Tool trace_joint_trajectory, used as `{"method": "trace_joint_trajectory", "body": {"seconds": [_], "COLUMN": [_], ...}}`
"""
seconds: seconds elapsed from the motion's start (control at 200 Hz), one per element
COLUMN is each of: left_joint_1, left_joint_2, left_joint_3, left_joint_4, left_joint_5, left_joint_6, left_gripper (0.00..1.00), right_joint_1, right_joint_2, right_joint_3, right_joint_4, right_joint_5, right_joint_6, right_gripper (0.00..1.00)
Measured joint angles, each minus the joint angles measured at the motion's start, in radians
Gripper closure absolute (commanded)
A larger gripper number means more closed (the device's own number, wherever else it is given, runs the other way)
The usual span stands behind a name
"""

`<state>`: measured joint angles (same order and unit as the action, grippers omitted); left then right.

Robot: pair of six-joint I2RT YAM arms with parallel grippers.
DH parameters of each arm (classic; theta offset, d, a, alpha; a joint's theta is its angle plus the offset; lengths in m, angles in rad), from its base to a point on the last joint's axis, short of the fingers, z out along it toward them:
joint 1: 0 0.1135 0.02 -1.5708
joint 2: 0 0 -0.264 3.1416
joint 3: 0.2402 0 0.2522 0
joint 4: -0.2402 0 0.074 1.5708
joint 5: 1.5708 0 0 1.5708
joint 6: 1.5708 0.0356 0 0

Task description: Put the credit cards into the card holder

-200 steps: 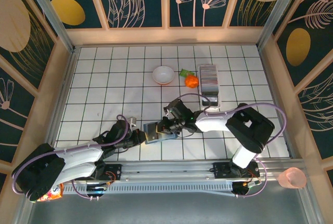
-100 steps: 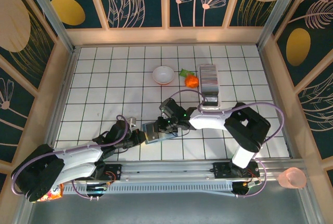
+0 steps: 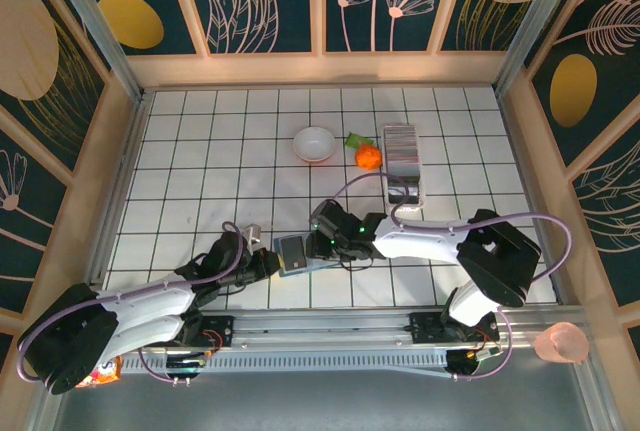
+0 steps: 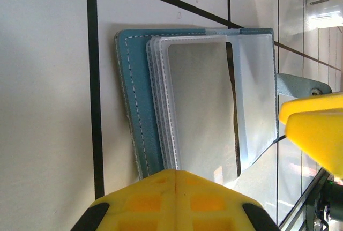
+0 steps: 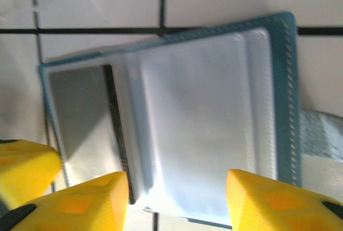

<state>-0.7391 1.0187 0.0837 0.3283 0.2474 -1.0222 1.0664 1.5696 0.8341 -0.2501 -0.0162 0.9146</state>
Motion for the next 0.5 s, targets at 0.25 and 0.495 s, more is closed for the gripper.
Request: {"method": "trace_joint_trajectory", "body": {"seconds": [0.25,0.495], "left_joint_1": [0.0,0.0], "left_joint_2": [0.0,0.0], "left_joint_3": [0.0,-0.01], "left_joint_4": [0.0,-0.002], "left_joint_5": [0.0,0.0], "left_joint_6": [0.0,0.0], "left_gripper": [0.94,0.95], "right_joint_1": [0.019,0.03], "right_joint_2": [0.027,0.062], "right_joint_3": [0.002,0.024], "right_joint_4": [-0.016,-0.001], "right_joint_5": [0.032,0.042], "right_joint_6": [0.016,0.029], "right_gripper": [0.45,0.44]}}
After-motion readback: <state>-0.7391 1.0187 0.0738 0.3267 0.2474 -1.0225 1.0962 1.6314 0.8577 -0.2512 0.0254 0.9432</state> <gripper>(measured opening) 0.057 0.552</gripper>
